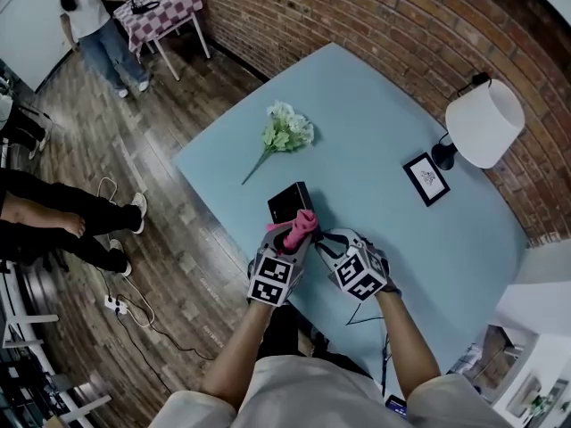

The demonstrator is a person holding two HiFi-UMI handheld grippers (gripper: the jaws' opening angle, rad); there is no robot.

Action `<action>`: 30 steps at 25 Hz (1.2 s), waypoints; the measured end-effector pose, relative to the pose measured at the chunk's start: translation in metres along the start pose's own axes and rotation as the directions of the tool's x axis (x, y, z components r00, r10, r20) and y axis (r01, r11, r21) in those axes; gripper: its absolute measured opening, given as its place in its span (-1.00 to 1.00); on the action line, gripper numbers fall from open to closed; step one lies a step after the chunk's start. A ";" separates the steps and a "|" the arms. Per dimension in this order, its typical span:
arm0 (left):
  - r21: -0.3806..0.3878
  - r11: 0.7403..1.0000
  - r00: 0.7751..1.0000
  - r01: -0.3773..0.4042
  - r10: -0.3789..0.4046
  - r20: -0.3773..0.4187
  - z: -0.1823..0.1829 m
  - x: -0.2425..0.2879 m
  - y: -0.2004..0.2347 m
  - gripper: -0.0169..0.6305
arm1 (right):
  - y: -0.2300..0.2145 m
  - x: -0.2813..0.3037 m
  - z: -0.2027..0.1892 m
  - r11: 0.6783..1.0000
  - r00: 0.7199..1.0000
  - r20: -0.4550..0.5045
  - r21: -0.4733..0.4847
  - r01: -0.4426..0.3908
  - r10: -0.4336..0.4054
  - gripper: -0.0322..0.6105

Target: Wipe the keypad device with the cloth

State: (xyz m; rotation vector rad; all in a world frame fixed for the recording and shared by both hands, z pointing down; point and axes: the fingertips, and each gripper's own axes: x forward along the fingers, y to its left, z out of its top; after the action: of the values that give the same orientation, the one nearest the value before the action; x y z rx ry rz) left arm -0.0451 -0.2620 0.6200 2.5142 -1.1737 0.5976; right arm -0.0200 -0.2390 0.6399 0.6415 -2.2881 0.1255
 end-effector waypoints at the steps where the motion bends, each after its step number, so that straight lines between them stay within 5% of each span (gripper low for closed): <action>1: 0.002 1.000 1.000 0.007 -0.007 -0.002 -0.001 -0.001 -0.004 -0.52 | -0.001 0.000 0.000 1.000 1.000 0.000 0.000 0.003 -0.003 -0.53; 12: -0.032 0.994 0.995 0.101 -0.102 -0.005 -0.020 -0.020 -0.025 -0.52 | 0.003 0.001 -0.001 0.999 0.999 -0.012 -0.012 0.039 -0.039 -0.53; 24: -0.045 0.987 0.982 -0.155 0.159 0.100 0.039 -0.038 0.098 -0.53 | 0.004 0.002 0.001 0.996 0.997 -0.018 -0.036 0.076 -0.076 -0.54; 30: -0.024 0.980 0.977 -0.195 0.197 0.085 0.042 -0.005 0.141 -0.53 | 0.003 0.002 0.002 0.997 0.997 -0.011 -0.017 0.075 -0.075 -0.54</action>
State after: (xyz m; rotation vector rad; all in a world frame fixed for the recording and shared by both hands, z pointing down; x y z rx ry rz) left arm -0.1483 -0.3643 0.5948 2.4506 -1.4649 0.5275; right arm -0.0238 -0.2380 0.6403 0.7156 -2.2488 0.0744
